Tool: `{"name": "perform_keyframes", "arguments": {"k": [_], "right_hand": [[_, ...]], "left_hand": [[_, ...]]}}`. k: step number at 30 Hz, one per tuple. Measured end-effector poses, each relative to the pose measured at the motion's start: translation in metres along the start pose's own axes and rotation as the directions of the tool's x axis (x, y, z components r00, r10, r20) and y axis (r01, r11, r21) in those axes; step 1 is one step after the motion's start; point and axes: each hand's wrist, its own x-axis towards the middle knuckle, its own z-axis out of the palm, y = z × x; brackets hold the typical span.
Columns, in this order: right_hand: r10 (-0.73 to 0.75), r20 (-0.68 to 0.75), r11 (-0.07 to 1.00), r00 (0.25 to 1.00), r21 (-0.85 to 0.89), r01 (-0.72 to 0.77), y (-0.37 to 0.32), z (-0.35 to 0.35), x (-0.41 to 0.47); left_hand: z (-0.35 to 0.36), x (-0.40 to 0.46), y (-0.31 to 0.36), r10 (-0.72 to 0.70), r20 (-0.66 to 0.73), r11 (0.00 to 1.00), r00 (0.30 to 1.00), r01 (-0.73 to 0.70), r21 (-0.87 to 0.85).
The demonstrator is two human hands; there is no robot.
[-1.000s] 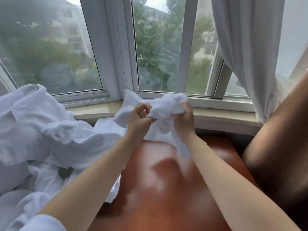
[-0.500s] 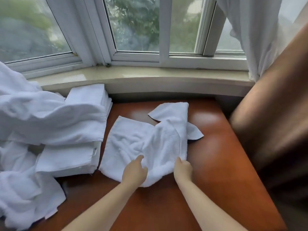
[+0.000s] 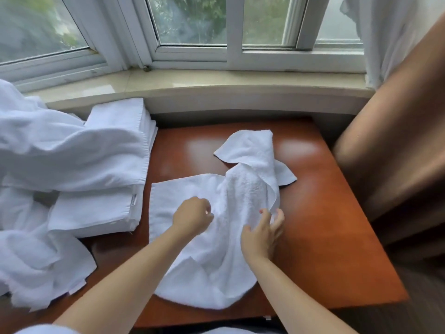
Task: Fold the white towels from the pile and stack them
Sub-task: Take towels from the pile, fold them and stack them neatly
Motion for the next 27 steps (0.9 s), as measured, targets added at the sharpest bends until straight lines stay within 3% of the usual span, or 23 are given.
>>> {"name": "perform_keyframes", "arguments": {"k": [2,5,10,13,15,18,20,24,27], "right_hand": [[-0.091,-0.007,0.996,0.996,-0.021,0.091,-0.009,-0.002,0.012],[-0.195,0.052,0.977,0.979,-0.071,0.199,-0.02,0.0,0.033],[-0.229,0.073,0.969,0.971,-0.08,0.235,-0.047,0.009,0.066],[-0.252,0.083,0.957,0.964,-0.13,0.261,-0.061,0.014,0.084],[-0.246,0.091,0.943,0.965,-0.208,0.26,-0.067,0.014,0.098],[-0.185,0.109,0.952,0.977,-0.227,0.205,-0.073,0.012,0.122],[-0.156,0.131,0.958,0.979,-0.22,0.182,-0.076,0.011,0.135],[-0.184,0.137,0.974,0.973,-0.112,0.2,-0.085,0.017,0.149],[-0.301,-0.096,0.953,0.949,-0.018,0.301,-0.102,0.015,0.156]], "left_hand": [[0.003,0.01,-0.011,0.045,-0.045,0.999,0.998,-0.045,-0.014],[0.009,0.028,-0.021,0.088,0.021,0.995,0.996,-0.087,-0.051],[0.005,0.065,-0.017,0.183,0.086,0.983,0.979,-0.182,-0.023],[0.008,0.088,-0.012,0.149,0.102,0.984,0.984,-0.138,-0.113],[0.011,0.099,-0.01,0.12,0.099,0.991,0.988,-0.114,-0.07],[0.016,0.107,-0.011,0.17,-0.016,0.965,0.985,-0.163,0.203],[0.016,0.109,-0.014,0.192,-0.057,0.951,0.98,-0.171,0.256],[-0.001,0.105,-0.018,0.053,-0.269,0.999,0.962,-0.049,0.021],[-0.017,0.094,-0.029,0.085,-0.496,0.991,0.864,-0.123,-0.044]]}}
